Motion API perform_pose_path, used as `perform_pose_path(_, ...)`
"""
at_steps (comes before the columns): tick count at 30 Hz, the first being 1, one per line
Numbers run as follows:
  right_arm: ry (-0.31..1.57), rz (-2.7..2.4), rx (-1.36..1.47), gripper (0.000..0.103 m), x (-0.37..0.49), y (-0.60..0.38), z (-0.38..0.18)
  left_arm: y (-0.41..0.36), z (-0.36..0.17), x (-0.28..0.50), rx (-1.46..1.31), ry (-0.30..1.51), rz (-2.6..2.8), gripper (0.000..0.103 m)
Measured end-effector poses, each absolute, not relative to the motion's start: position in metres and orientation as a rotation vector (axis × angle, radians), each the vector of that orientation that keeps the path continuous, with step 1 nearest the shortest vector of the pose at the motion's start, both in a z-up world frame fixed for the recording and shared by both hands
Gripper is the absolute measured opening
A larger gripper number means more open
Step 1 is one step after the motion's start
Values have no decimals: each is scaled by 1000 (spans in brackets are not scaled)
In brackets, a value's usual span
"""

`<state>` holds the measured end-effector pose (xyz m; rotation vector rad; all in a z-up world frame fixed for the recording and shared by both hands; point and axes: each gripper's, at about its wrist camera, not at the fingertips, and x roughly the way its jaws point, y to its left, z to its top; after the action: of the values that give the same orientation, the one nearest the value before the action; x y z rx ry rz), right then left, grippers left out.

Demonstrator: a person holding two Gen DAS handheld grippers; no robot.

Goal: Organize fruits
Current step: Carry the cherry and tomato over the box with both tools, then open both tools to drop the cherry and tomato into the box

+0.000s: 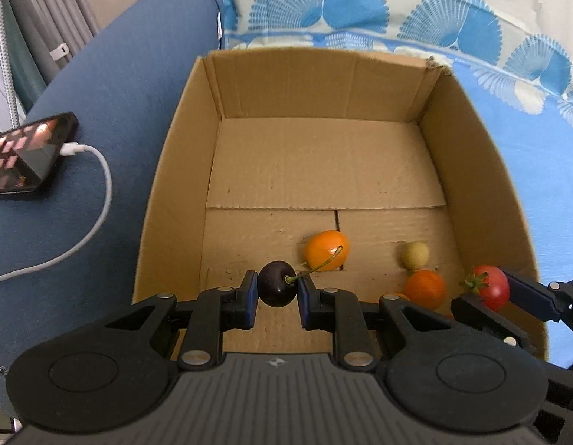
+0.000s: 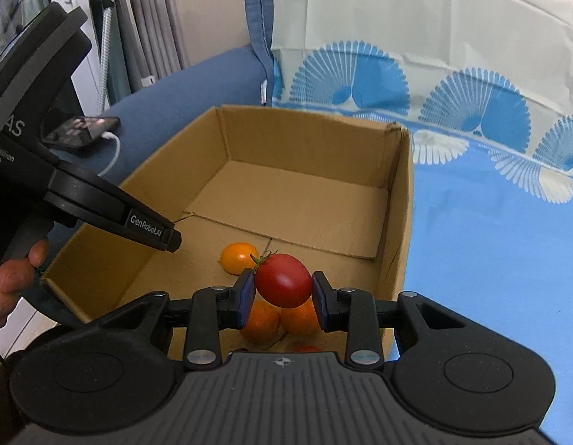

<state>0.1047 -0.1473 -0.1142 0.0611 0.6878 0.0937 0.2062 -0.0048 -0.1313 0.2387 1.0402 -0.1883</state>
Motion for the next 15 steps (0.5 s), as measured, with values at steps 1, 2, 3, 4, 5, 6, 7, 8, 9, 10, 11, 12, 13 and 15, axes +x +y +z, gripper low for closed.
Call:
perform_pose_path(1,693,94,62,34,107,-148,-116,-5,-135,209,242,1044,-186,24)
perform_pose_path(2,698,94,61,34,110,-148,-118,-5,-138,211,246,1047,-182,24)
perform_pose_path(3,704,95,60,34,113,-148,-120,-5,-141,213,249,1051,-178,24)
perform_pose_path(4,708,96,59,34,117,-148,-122,-5,-144,215,251,1056,-176,24)
perform_pose_path(5,712,97,57,34,119,-148,-124,-6,-147,218,254,1061,-172,24)
perform_pose_path(6,717,98,57,34,121,-148,-126,-6,-151,220,257,1065,-170,24)
perform_pose_path(7,721,98,56,34,123,-148,-128,-6,-154,222,260,1067,-168,24)
perform_pose_path(8,726,98,55,34,126,-148,-130,-7,-156,224,263,1071,-165,24)
perform_pose_path(9,729,100,53,34,127,-148,-131,-7,-159,226,266,1075,-162,24)
perform_pose_path(10,731,100,51,34,129,-147,-133,-7,-161,227,268,1079,-159,24)
perform_pose_path(11,734,101,47,34,131,-147,-134,-7,-164,229,270,1083,-158,24)
perform_pose_path(12,734,104,42,34,132,-148,-135,-7,-166,231,272,1087,-156,25)
perform_pose_path(13,728,106,30,34,133,-147,-136,-7,-168,232,275,1090,-154,25)
perform_pose_path(15,729,116,11,35,136,-146,-137,-8,-172,235,281,1093,-152,25)
